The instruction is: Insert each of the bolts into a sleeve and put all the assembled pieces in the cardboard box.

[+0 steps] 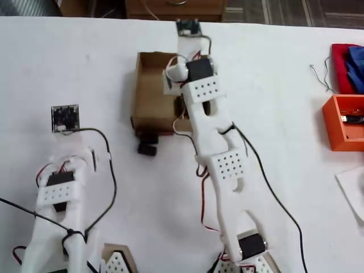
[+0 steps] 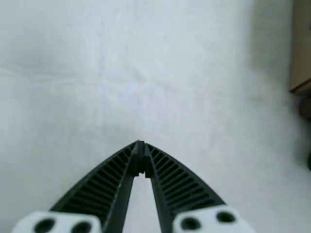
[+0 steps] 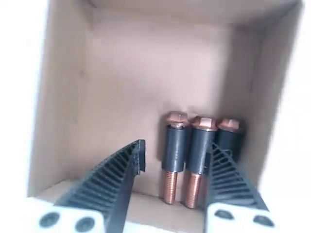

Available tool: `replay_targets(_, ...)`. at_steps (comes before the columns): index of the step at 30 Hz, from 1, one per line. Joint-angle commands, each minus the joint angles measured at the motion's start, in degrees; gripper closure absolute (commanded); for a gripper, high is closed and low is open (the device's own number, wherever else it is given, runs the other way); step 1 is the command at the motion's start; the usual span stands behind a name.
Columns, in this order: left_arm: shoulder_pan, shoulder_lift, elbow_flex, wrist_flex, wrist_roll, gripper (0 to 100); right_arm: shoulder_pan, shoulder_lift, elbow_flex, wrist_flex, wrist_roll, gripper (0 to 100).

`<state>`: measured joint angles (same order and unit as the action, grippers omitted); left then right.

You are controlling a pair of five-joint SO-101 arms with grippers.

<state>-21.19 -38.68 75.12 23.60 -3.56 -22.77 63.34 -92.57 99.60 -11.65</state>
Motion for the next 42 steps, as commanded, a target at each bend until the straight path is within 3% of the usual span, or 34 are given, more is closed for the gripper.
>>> replay_targets(1, 0.6, -0.1, -0.3, -1.0, -0.2, 97, 0.0, -9.0, -1.2, 1.5, 0.3, 81.1)
replay_targets(7, 0.3, -0.2, -0.3, -1.0, 0.1, 97, -0.9, -17.6, 3.2, 1.6, 1.1, 81.2)
replay_targets(10, -1.7, -0.4, -0.3, -1.3, 0.3, 97, -4.3, -22.0, 10.5, 1.7, 10.9, 81.2)
replay_targets(17, -10.5, -0.4, -0.7, -4.0, 11.6, 97, -12.2, -40.4, 48.3, 1.5, 25.4, 81.2)
replay_targets(23, -13.7, -0.1, -0.5, -6.0, 13.5, 97, -15.8, -48.2, 77.9, -6.3, 41.3, 81.2)
replay_targets(28, -13.7, -0.1, -0.5, -6.0, 13.4, 97, -18.6, -48.4, 86.9, -16.8, 43.3, 81.2)
replay_targets(34, -13.7, -0.1, -0.4, -6.0, 13.4, 97, -24.2, -48.3, 88.3, -21.9, 43.3, 81.2)
replay_targets(42, -16.0, -0.3, -0.5, -5.9, 13.6, 97, -24.1, -41.5, 87.9, -26.1, 43.3, 86.5)
